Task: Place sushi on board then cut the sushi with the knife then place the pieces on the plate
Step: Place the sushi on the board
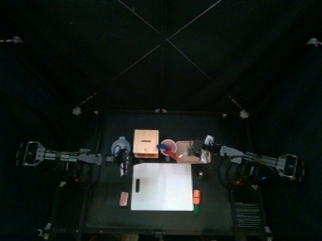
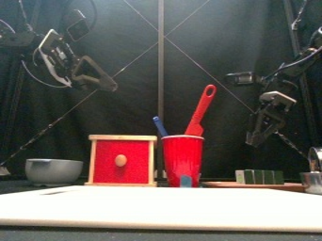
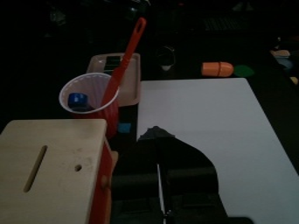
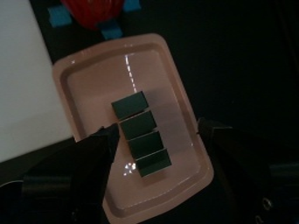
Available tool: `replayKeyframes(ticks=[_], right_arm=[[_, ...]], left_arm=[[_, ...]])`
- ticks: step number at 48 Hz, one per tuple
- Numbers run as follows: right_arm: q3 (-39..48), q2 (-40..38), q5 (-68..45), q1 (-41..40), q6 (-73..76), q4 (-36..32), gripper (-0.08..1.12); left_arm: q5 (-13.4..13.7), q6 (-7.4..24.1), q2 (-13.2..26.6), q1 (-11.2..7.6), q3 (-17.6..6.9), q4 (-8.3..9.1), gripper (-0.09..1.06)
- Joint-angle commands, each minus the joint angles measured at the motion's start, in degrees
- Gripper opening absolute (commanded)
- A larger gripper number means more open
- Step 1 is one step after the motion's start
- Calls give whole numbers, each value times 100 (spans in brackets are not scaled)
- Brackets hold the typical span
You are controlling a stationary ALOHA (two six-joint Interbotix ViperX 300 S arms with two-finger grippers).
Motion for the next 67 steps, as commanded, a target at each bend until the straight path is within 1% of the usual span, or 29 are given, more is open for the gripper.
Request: replayKeyframes(ticks=[1, 10, 18, 24, 27, 32, 35, 41, 49, 55, 60, 67], right_arm=[[-158, 220, -9, -88, -246, 193, 100], [-211, 642, -26, -272, -993, 765, 100], [-281, 1002, -167, -510, -1503, 1143, 99], [-308, 1204, -281, -545, -1582, 1204, 97], [-299, 1301, -308, -554, -1573, 1204, 93], [-281, 1415, -308, -545, -1573, 1257, 78], [-281, 1415, -264, -527, -1556, 1310, 67], [-343, 1169, -70, -545, -1450, 1529, 52], [-475, 589, 378, -554, -1248, 2136, 52], [-554, 79, 756, -519, -659, 2364, 52], [-527, -255, 923, -396, 70, 2329, 52], [-431, -615, 967, 246, 1424, 1969, 52]], left_arm=[[-26, 0, 0, 70, -62, 18, 1], [-26, 0, 0, 88, -35, 44, 1], [-35, 0, 0, 97, -26, 53, 1], [-35, 0, 0, 97, -26, 53, 1], [-26, 0, 0, 97, -26, 53, 1], [-35, 0, -9, 97, -26, 44, 1], [-26, 0, 0, 97, -18, 53, 1], [-26, 0, -18, 105, -9, 44, 1], [-26, 0, -79, 105, -9, 53, 1], [-26, -9, -141, 105, -9, 44, 1], [-26, -18, -185, 105, 0, 44, 1], [-35, -9, -220, 88, 9, 44, 1]])
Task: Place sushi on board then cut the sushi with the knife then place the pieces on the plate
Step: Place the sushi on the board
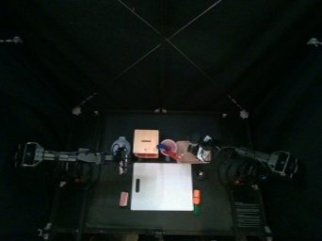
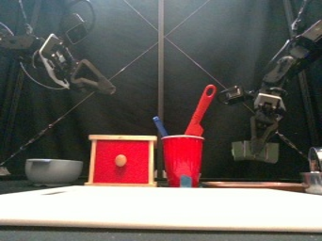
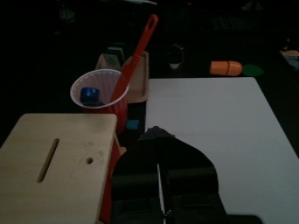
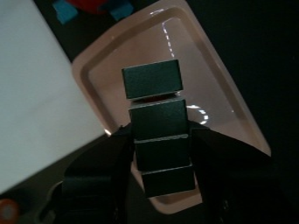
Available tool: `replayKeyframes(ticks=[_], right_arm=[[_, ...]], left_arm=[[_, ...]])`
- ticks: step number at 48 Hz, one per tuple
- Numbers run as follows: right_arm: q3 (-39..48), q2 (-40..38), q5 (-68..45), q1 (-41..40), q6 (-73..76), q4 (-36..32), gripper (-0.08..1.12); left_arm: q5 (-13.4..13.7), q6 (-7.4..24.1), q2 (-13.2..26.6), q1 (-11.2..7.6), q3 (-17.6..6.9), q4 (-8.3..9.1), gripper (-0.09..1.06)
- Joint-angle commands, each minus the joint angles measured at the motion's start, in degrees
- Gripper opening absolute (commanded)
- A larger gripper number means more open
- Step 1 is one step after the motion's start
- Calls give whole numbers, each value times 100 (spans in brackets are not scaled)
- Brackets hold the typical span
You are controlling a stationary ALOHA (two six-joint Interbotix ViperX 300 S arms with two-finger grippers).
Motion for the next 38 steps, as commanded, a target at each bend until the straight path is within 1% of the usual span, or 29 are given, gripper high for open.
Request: replayKeyframes(ticks=[1, 9, 21, 23, 31, 35, 38], right_arm=[[-18, -352, 0, 554, 923, -281, 52], [-18, -396, 0, 1468, 2769, -984, 52], [-114, -88, 26, 3015, 6249, -2654, 52], [-176, 35, 53, 3287, 6952, -3085, 52], [-554, 571, 501, 4096, 9088, -4289, 52], [-809, 914, 817, 4438, 9896, -4685, 52], [-1028, 1169, 1081, 4667, 10362, -4852, 52]], left_arm=[[-26, -9, -26, 0, -62, 9, 1], [-26, 0, -88, 9, -62, 18, 1], [-26, -9, -220, 0, -53, 18, 1], [-35, -9, -237, 0, -53, 18, 1], [-35, 0, -299, -9, -18, 18, 1], [-35, -9, -316, -18, 18, 18, 1], [-26, -9, -316, -9, 35, 18, 1]])
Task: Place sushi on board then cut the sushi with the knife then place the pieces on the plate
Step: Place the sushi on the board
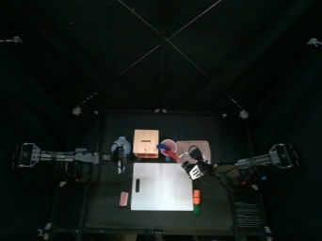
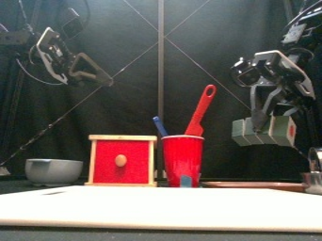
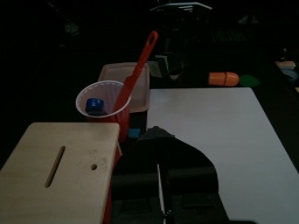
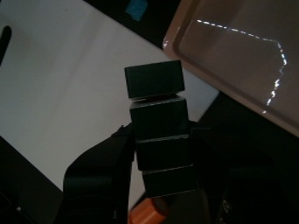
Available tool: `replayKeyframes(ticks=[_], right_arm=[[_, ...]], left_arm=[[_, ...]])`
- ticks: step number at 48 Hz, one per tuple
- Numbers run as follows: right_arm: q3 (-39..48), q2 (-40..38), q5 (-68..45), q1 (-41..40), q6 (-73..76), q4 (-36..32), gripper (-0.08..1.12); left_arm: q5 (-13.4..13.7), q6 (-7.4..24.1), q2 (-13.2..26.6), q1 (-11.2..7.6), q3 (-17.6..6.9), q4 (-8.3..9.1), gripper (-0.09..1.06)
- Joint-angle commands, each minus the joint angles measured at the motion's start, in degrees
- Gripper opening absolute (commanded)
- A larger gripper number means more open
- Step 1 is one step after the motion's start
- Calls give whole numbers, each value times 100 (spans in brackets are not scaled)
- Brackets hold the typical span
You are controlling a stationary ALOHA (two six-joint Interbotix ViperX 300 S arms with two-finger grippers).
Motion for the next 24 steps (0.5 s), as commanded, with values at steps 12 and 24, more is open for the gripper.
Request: replayKeyframes(ticks=[12, 24], right_arm=[[-1556, 1468, 1248, 844, 1942, -255, 52], [-2874, 2628, 1688, 809, 2145, 176, 52]], left_arm=[[-26, 0, -18, -9, 44, 9, 1], [-26, 0, -26, -9, 70, 70, 1]])
